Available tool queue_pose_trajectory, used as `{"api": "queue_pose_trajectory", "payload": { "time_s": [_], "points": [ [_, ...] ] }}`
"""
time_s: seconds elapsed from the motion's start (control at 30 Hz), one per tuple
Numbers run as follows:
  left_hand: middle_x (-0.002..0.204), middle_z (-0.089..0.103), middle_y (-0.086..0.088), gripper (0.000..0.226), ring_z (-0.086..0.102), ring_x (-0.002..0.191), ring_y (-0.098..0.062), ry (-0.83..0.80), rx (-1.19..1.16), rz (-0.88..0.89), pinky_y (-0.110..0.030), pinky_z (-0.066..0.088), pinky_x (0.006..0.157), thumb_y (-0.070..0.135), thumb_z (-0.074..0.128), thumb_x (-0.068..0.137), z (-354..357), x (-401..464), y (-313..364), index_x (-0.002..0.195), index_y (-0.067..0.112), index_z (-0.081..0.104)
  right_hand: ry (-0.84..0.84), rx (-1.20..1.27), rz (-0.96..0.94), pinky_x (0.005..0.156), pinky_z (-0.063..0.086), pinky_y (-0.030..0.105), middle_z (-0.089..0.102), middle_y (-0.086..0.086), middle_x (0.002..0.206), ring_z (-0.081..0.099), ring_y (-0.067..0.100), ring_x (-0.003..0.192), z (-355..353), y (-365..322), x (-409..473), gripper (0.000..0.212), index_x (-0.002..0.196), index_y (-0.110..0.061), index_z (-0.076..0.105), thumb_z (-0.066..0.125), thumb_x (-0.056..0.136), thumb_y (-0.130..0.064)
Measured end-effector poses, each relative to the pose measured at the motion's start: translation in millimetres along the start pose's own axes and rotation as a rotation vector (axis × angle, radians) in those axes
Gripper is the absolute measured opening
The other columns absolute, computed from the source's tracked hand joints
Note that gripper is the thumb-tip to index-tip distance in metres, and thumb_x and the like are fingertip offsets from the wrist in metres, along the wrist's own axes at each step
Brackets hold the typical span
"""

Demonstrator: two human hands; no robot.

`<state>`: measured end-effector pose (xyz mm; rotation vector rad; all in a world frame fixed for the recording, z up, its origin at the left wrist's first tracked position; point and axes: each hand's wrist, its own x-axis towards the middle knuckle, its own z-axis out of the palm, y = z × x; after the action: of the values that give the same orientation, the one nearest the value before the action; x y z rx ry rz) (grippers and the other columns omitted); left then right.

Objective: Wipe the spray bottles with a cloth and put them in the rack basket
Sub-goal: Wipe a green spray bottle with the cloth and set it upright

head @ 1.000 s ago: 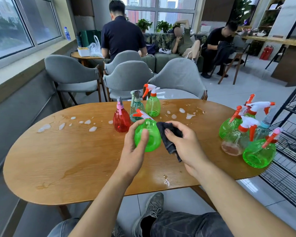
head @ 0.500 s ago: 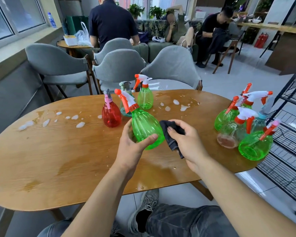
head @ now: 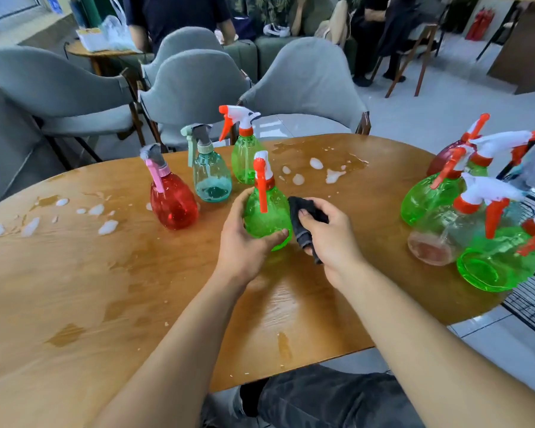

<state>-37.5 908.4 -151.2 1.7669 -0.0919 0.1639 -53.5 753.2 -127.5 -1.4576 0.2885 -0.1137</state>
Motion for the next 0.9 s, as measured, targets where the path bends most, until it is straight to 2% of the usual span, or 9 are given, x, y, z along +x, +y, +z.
{"api": "queue_pose_trajectory", "payload": {
  "time_s": [0.13,0.27,0.47,0.6,0.7,0.8,0.9],
  "points": [
    [0.148,0.059,0.011,0.093,0.053,0.140,-0.012,-0.014,0.071,0.028,-0.045,0.044,0.120,0.020,0.100,0.073,3,33,-13,0.150,0.033,0.050,0.019,-0.003,0.020,0.047,0.037,0.024,0.070,-0.004,0.087,0.055,0.011,0.061,8,9,35,0.017,0.109,-0.026,0.071,0.060,0.106,-0.014],
    [0.148,0.058,0.009,0.093,0.051,0.141,-0.011,-0.010,0.125,0.023,-0.042,0.041,0.123,0.019,0.098,0.075,3,65,-26,0.152,0.029,0.048,0.025,0.004,0.027,0.046,0.038,0.023,0.069,-0.005,0.086,0.055,0.008,0.058,20,18,65,0.017,0.111,-0.027,0.071,0.061,0.106,-0.014],
    [0.151,0.058,0.004,0.095,0.052,0.142,-0.015,0.016,0.151,0.052,-0.044,0.041,0.123,0.020,0.098,0.075,2,98,-40,0.154,0.028,0.047,0.037,0.021,-0.004,0.047,0.042,0.021,0.073,-0.004,0.097,0.061,0.009,0.069,33,22,96,0.020,0.104,-0.033,0.069,0.061,0.106,-0.016],
    [0.149,0.059,0.005,0.094,0.054,0.141,-0.016,0.017,0.150,0.084,-0.046,0.044,0.121,0.024,0.098,0.075,2,108,-48,0.155,0.026,0.047,0.036,0.036,-0.020,0.048,0.045,0.017,0.074,0.004,0.113,0.063,0.011,0.079,36,23,107,0.021,0.124,-0.023,0.070,0.061,0.106,-0.016],
    [0.153,0.055,0.005,0.098,0.050,0.144,-0.013,0.010,0.152,0.112,-0.045,0.042,0.123,0.030,0.097,0.075,2,106,-51,0.158,0.026,0.043,0.023,0.023,-0.040,0.048,0.045,0.019,0.074,0.003,0.113,0.065,0.013,0.080,31,23,103,0.019,0.119,-0.027,0.070,0.062,0.106,-0.016],
    [0.162,0.045,0.005,0.110,0.045,0.149,-0.012,0.014,0.133,0.108,-0.046,0.041,0.124,0.036,0.096,0.074,-3,92,-50,0.164,0.027,0.033,0.020,-0.029,-0.055,0.054,0.048,0.021,0.075,-0.004,0.106,0.068,0.012,0.083,19,21,87,0.019,0.107,-0.035,0.069,0.063,0.106,-0.017],
    [0.166,0.036,0.009,0.110,0.038,0.153,-0.009,0.028,0.136,0.100,-0.047,0.037,0.126,0.028,0.096,0.078,-13,65,-42,0.165,0.031,0.030,-0.014,-0.141,-0.086,0.072,0.055,0.028,0.076,-0.007,0.107,0.072,0.013,0.096,-1,29,61,0.021,0.113,-0.032,0.072,0.063,0.105,-0.016]
  ]
}}
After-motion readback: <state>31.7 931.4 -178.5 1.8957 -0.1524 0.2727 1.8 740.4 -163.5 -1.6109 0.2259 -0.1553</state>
